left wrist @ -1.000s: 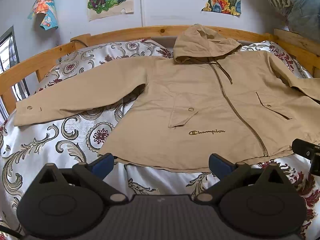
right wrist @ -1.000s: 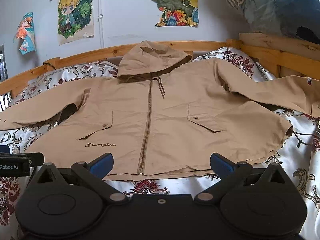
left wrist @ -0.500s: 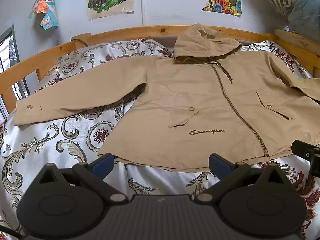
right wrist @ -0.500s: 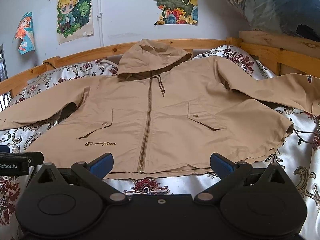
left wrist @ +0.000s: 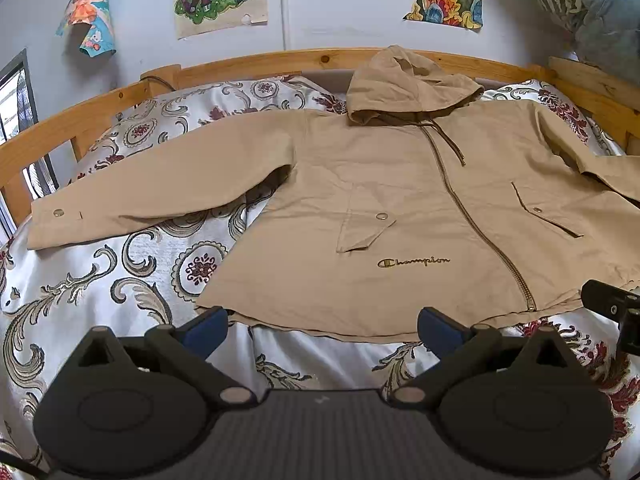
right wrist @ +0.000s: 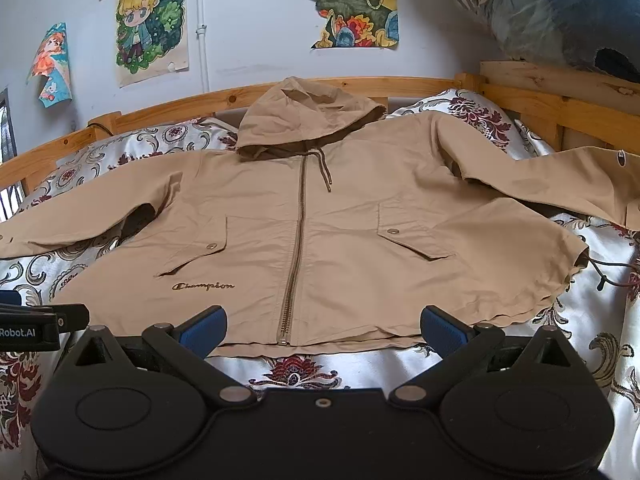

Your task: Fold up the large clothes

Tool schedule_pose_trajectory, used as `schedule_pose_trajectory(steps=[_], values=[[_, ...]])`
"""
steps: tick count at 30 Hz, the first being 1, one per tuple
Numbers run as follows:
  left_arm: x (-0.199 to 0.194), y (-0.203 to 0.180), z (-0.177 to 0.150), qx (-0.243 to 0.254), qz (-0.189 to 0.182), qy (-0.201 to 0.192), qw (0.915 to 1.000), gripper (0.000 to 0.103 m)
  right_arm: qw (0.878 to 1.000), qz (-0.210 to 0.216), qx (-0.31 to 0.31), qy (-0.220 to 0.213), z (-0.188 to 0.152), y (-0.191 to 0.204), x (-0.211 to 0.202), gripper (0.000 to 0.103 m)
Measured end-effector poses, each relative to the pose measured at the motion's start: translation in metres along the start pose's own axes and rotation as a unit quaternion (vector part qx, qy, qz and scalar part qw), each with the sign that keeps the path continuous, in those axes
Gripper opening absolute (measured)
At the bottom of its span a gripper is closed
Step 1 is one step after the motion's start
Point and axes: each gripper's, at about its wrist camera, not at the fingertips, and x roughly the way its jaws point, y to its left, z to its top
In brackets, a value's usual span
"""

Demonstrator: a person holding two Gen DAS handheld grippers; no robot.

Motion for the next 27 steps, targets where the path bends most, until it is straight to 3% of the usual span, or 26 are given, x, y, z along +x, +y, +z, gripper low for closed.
schedule_pose_trajectory(steps=[27], values=[[0.0000, -0.0007, 0.0005, 0.000, -0.001, 0.001, 1.0000, 0.102, 1.000, 0.000, 0.000, 0.004, -0.0014, 0.0007, 0.0015, 0.102]])
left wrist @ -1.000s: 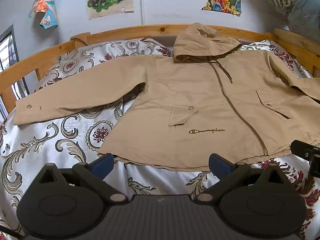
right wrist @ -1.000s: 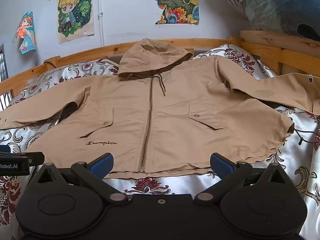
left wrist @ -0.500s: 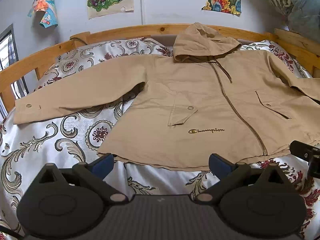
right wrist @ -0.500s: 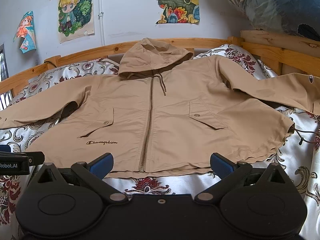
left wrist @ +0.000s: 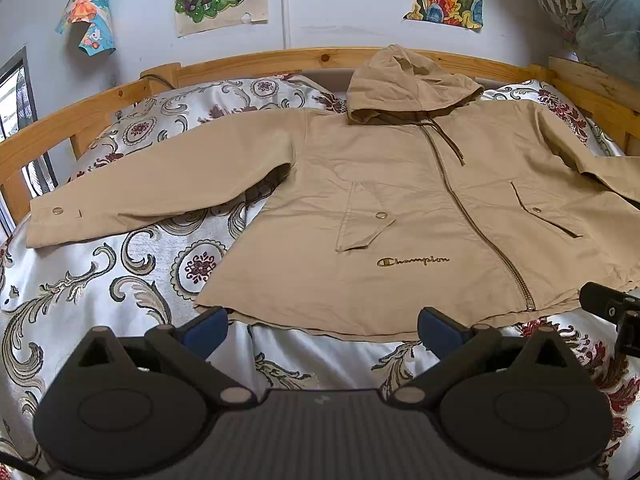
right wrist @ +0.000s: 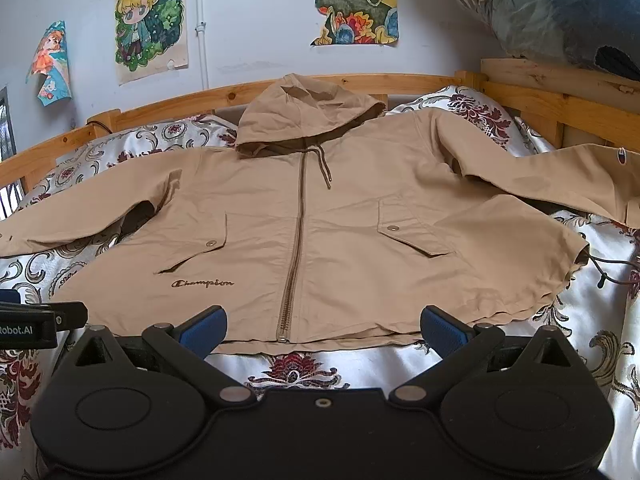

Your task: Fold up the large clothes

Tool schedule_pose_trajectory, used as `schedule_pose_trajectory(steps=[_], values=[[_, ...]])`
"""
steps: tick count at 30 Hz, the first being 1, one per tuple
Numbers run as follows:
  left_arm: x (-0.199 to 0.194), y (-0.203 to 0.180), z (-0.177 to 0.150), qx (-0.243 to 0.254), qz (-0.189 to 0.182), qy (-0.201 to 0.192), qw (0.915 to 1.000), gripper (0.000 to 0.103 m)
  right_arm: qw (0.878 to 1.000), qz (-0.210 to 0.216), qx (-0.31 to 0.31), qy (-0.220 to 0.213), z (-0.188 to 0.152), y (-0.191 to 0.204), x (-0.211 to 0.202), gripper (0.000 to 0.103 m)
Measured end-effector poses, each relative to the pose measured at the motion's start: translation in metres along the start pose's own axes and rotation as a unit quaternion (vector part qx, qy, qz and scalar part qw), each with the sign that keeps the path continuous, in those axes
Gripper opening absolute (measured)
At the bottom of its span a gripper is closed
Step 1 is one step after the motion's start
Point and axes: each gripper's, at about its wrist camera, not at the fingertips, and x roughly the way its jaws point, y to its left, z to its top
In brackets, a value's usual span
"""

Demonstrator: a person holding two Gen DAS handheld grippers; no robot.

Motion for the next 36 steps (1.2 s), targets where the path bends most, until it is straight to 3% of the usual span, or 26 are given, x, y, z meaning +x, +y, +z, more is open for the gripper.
schedule_pose_trajectory(steps=[8, 17, 22, 29, 36], values=[[0.002, -0.001, -0.002, 0.001, 0.002, 0.007, 1.0000, 0.102, 1.000, -0.005, 0.001, 0.007, -0.003, -0.001, 0.003, 0.102], [0.014, -0.001, -0.003, 0.006, 0.014, 0.048, 0.9987, 0.102, 0.995, -0.058, 0.034, 0.075, -0.005, -0.013, 0.018, 0.102], [0.015, -0.002, 0.003, 0.014, 0.013, 0.059, 0.9981, 0.102, 0.993, -0.070, 0.040, 0.090, -0.005, -0.018, 0.022, 0.102], [0.016, -0.020, 0.033, 0.054, 0.002, 0.071, 0.9961, 0.102, 0.992, -0.079, 0.058, 0.083, 0.002, -0.026, 0.022, 0.102], [0.009, -0.052, 0.084, 0.136, 0.005, 0.034, 0.9901, 0.102, 0.989, -0.110, 0.081, 0.065, 0.008, -0.038, 0.018, 0.102]])
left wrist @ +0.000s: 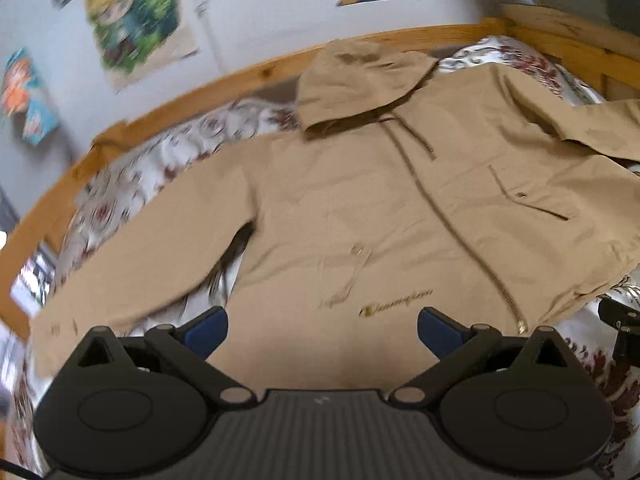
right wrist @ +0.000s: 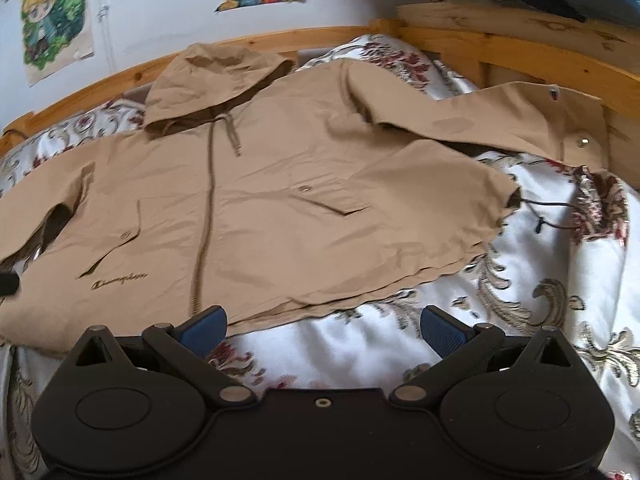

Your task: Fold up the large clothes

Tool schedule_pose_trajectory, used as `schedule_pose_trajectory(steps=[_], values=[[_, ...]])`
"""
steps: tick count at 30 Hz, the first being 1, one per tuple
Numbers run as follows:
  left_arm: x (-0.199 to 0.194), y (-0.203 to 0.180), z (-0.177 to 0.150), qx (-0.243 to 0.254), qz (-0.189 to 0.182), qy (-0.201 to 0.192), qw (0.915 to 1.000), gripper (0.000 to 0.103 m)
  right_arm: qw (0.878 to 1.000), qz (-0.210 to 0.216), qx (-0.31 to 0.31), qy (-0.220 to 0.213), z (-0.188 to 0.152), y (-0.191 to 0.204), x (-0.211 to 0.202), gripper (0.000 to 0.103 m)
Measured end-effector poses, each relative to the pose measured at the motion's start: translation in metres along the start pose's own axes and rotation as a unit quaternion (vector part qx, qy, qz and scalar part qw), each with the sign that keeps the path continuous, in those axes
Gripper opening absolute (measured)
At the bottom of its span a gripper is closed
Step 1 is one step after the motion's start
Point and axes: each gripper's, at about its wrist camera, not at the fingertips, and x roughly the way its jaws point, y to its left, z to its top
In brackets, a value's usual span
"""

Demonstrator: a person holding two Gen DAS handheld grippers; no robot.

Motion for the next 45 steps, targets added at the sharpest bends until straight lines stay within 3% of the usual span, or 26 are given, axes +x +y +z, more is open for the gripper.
schedule_pose_trajectory(steps=[7, 11, 15, 19, 25, 28, 32, 34, 36, 37, 40, 43, 45], values=[[0.026, -0.026, 0.020, 0.024, -0.048, 0.008, 0.9985, 0.102, 0.998, -0.022, 0.033, -0.057, 0.022, -0.028, -0.005, 0.102], [0.049, -0.037, 0.019, 0.024, -0.079, 0.018, 0.9964, 0.102, 0.993, -0.030, 0.051, -0.100, 0.053, -0.063, -0.008, 0.102], [0.067, -0.035, 0.011, 0.023, -0.117, 0.031, 0.9923, 0.102, 0.984, -0.111, -0.024, -0.136, 0.088, -0.098, 0.003, 0.095], [0.077, -0.028, 0.004, 0.039, -0.120, 0.033, 0.9914, 0.102, 0.956, -0.213, -0.154, -0.133, 0.123, -0.133, 0.035, 0.088], [0.091, -0.016, 0.005, 0.019, -0.108, 0.046, 0.9929, 0.102, 0.918, -0.271, -0.274, -0.092, 0.153, -0.168, 0.087, 0.071], [0.092, -0.012, 0.007, 0.015, -0.104, 0.040, 0.9937, 0.102, 0.892, -0.297, -0.336, -0.063, 0.156, -0.171, 0.111, 0.063], [0.092, -0.008, 0.013, 0.013, -0.096, 0.029, 0.9948, 0.102, 0.847, -0.341, -0.408, -0.017, 0.156, -0.177, 0.142, 0.051], [0.091, -0.007, 0.016, 0.010, -0.097, 0.025, 0.9950, 0.102, 0.828, -0.356, -0.433, 0.006, 0.153, -0.177, 0.151, 0.041], [0.091, -0.005, 0.019, 0.008, -0.097, 0.020, 0.9951, 0.102, 0.815, -0.361, -0.452, 0.022, 0.153, -0.181, 0.159, 0.008], [0.090, -0.005, 0.020, 0.007, -0.096, 0.018, 0.9952, 0.102, 0.816, -0.361, -0.451, 0.022, 0.156, -0.183, 0.159, 0.000], [0.089, -0.001, 0.021, 0.004, -0.099, 0.011, 0.9950, 0.102, 0.845, -0.335, -0.417, 0.009, 0.173, -0.183, 0.146, 0.001], [0.086, 0.004, 0.023, -0.001, -0.122, 0.000, 0.9925, 0.102, 0.900, -0.261, -0.350, 0.001, 0.199, -0.168, 0.113, 0.000], [0.082, 0.010, 0.025, -0.005, -0.158, -0.019, 0.9873, 0.102, 0.935, -0.189, -0.302, -0.008, 0.221, -0.152, 0.085, 0.000]])
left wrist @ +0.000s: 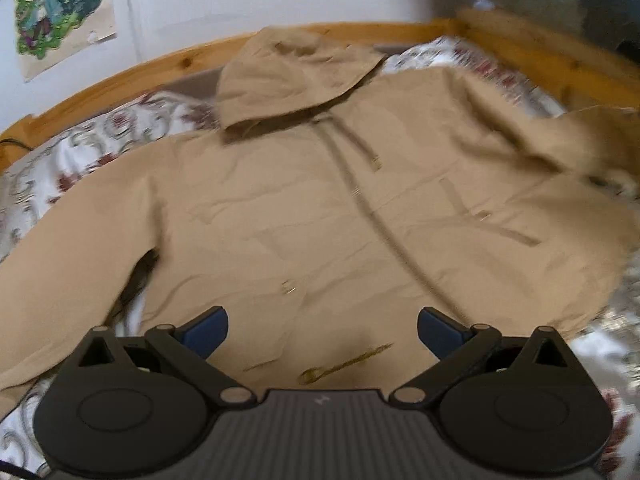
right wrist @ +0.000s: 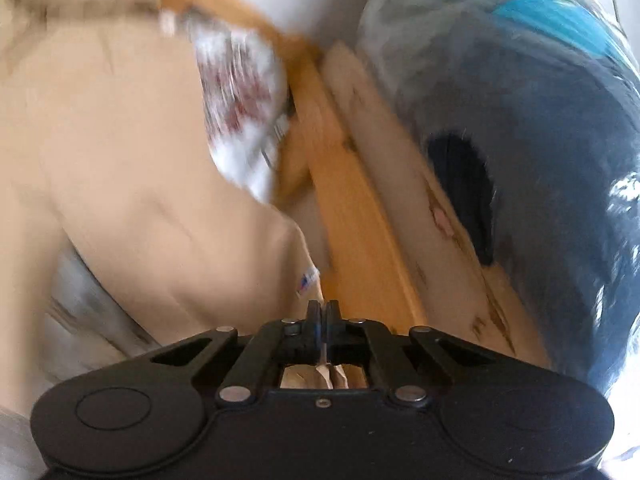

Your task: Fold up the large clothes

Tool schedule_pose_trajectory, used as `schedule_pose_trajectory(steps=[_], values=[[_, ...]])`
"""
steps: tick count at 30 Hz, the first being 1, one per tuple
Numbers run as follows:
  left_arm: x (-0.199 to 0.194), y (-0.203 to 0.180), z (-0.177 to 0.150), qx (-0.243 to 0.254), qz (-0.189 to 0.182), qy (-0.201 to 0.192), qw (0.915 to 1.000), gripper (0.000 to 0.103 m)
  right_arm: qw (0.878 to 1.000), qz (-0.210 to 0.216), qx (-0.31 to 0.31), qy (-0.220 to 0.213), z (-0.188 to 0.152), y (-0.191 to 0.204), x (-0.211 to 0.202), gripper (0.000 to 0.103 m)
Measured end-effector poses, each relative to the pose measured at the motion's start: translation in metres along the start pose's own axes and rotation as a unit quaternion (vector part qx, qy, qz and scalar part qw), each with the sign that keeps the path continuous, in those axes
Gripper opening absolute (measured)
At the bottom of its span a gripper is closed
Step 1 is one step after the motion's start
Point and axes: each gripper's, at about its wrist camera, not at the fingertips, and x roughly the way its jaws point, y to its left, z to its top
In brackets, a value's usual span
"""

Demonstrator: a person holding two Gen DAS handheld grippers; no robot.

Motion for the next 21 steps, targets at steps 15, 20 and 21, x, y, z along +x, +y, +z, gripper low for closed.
schedule_pose_trajectory(steps=[15, 20, 21], values=[[-0.025, 0.043, 0.035, -0.022, -0.138, -0.118, 0.9830, 0.102, 0.918, 0.365, 0.041, -0.148, 0.203, 0.100, -0.126, 0.000], [0.001, 0.071, 0.023, -0.036, -0.130, -0.071, 0.9882, 0.102, 0.923, 0.372, -0.013, -0.096, 0.199, 0.150, -0.080, 0.018], [0.010, 0.073, 0.021, -0.033, -0.127, -0.059, 0.9896, 0.102, 0.926, 0.368, -0.026, -0.080, 0.191, 0.158, -0.065, 0.022]])
